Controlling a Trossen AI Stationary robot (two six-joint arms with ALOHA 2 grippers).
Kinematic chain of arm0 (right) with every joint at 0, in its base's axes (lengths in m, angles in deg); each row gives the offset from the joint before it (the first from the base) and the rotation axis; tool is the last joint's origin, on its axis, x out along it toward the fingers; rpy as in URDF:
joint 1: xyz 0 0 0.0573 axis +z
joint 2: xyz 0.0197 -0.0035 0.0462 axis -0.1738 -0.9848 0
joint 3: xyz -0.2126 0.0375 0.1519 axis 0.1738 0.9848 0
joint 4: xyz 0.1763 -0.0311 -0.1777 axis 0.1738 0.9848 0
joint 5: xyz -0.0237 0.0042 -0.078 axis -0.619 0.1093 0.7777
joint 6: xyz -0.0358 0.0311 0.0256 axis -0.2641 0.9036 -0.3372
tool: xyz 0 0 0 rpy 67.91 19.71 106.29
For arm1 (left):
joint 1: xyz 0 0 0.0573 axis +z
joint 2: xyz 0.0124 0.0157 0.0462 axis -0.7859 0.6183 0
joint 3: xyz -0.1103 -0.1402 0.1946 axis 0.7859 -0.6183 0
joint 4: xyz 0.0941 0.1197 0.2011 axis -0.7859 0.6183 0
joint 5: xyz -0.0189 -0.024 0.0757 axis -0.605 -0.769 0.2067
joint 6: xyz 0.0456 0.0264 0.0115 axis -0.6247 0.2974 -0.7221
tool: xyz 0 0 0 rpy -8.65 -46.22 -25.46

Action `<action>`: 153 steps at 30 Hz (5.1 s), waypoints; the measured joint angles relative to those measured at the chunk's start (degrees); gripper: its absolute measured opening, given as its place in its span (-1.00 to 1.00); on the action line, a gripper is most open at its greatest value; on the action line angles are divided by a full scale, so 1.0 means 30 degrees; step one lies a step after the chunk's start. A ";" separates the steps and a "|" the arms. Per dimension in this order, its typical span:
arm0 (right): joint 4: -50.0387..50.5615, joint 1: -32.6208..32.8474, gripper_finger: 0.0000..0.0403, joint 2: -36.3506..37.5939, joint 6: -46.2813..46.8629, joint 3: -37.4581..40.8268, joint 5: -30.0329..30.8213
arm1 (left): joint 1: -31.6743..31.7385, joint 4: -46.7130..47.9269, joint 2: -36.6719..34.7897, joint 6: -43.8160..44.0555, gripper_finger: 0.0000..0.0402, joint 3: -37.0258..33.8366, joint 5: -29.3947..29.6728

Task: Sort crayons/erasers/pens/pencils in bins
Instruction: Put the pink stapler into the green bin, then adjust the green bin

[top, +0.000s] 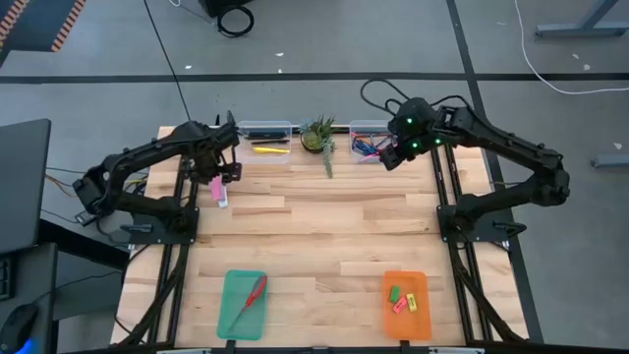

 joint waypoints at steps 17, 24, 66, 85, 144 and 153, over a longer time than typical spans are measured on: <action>0.0015 0.1216 -0.42 -0.0062 0.1668 0.0000 0.0000 | 0.2752 -0.3690 -0.0007 -0.0079 0.43 -0.2316 0.0047; 0.0015 0.1216 -0.42 -0.0062 0.2285 0.0000 0.0000 | 0.4077 -0.4613 -0.0004 -0.0750 0.43 -0.3174 0.0007; -0.0143 0.1817 -0.42 -0.0048 0.4098 0.0000 0.1596 | 0.0661 -0.4304 -0.2182 -0.1393 -0.26 -0.2069 -0.1439; -0.0082 0.1843 -0.42 -0.0047 -0.1250 0.0000 0.0933 | -1.9570 -0.1711 -0.2686 1.8451 -0.28 0.3776 0.1408; 0.1158 0.3591 -0.42 -0.0047 -0.4451 0.0000 0.0444 | -2.8432 -0.2465 1.0958 2.6281 0.15 0.9355 0.0004; 0.1008 0.3591 -0.42 -0.0047 -0.4451 0.0000 0.0442 | -2.7561 -0.1283 1.0943 2.4859 0.26 1.2002 0.0682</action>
